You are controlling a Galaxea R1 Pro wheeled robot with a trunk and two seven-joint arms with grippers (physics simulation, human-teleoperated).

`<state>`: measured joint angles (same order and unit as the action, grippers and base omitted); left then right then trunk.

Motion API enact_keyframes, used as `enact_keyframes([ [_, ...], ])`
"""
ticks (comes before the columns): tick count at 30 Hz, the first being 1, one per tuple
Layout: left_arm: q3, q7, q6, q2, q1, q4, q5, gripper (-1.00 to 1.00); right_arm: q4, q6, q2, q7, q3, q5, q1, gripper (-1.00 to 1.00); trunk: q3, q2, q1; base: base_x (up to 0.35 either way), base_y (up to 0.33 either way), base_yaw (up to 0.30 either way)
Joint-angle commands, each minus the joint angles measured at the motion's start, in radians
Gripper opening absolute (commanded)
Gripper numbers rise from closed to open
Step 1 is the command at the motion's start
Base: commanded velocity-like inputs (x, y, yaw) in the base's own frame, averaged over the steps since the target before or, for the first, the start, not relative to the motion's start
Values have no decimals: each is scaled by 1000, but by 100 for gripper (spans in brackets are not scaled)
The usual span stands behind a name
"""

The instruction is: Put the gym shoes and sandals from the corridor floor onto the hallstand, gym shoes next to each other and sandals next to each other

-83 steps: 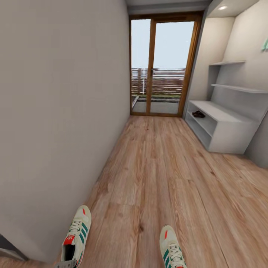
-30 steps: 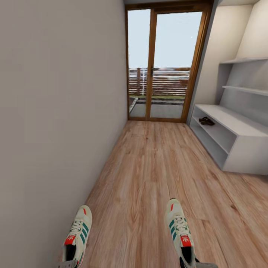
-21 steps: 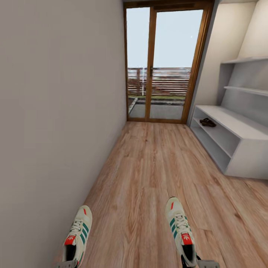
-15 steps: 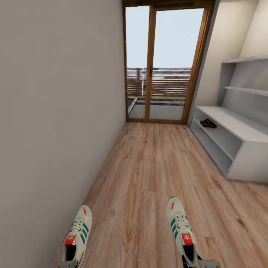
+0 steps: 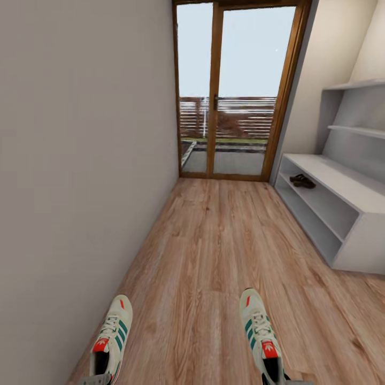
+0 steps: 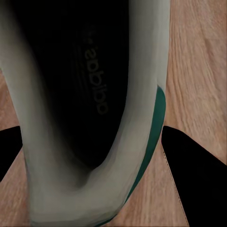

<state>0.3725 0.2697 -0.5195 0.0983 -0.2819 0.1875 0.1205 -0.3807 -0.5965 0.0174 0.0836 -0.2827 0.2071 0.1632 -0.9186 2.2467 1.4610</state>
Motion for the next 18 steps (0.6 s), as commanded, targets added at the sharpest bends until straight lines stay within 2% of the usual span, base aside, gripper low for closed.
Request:
enact_keyframes([
  [1,9,5,-4,0,-1,-1,10,-100,3,-4,-1,10,-9,3,1,-100,-1,0,0,339,-101,0],
  [18,9,5,-4,0,-1,0,8,-100,5,-5,-1,10,-9,2,1,-100,-1,0,0,340,-101,-12],
])
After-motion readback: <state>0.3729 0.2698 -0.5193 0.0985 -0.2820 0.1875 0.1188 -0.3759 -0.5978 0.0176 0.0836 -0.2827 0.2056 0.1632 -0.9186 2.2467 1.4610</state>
